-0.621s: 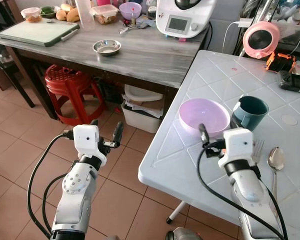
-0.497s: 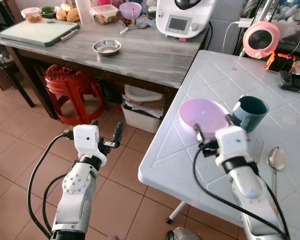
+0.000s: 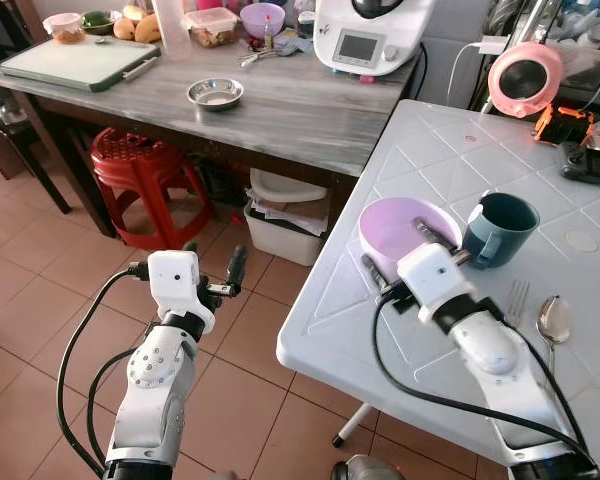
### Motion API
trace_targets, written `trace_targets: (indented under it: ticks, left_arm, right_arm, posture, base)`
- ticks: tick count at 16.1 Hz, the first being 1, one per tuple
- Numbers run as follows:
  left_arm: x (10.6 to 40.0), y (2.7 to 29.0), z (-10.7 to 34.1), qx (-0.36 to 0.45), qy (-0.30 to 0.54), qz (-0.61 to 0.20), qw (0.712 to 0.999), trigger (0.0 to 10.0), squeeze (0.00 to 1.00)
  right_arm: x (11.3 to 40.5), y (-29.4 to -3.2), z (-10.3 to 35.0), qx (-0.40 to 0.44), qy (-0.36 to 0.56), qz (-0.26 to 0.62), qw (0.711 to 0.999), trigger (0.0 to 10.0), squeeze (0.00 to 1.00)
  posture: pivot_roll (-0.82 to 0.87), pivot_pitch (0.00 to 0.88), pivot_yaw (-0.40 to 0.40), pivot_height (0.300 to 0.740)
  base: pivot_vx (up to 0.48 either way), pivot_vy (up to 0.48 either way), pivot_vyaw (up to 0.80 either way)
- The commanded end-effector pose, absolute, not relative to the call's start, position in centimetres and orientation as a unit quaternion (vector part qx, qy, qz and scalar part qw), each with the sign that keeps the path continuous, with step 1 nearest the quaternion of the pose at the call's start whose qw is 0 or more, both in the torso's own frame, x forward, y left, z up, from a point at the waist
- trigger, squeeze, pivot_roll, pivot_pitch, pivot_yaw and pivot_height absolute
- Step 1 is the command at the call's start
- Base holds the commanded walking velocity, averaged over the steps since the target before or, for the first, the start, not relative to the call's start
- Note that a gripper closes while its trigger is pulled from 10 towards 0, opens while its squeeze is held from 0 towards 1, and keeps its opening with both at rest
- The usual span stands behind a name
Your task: Setting the table
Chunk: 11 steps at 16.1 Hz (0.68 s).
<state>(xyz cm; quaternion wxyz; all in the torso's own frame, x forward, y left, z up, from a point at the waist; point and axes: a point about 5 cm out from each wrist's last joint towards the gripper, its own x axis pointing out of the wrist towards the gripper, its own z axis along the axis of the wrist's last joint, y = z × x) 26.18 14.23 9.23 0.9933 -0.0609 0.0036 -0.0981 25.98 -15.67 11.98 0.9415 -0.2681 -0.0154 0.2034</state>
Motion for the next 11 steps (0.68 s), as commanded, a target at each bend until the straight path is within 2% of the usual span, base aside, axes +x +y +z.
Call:
trace_targets:
  ticks: [1,4,11]
  left_arm:
    - [26.2,14.3,9.3,-0.064,0.006,-0.094,0.994,10.0,0.0]
    - [26.2,14.3,9.1,-0.07,0.016,-0.092,0.993,10.0,0.0]
    - [26.1,14.3,8.5,-0.074,0.04,-0.091,0.992,10.0,0.0]
  right_arm:
    - [26.1,-15.5,11.6,-0.268,-0.001,0.22,0.938,10.0,0.0]
    - [26.3,-15.5,10.4,-0.281,0.035,0.247,0.927,10.0,0.0]
    - [28.4,-15.9,11.4,-0.316,0.054,0.28,0.905,10.0,0.0]
  posture:
    - [-0.06,0.0,0.022,0.74]
    - [-0.06,0.0,0.022,0.74]
    - [-0.06,0.0,0.023,0.74]
  base:
    - [0.0,0.0,0.0]
    - [0.0,0.0,0.0]
    - [0.0,0.0,0.0]
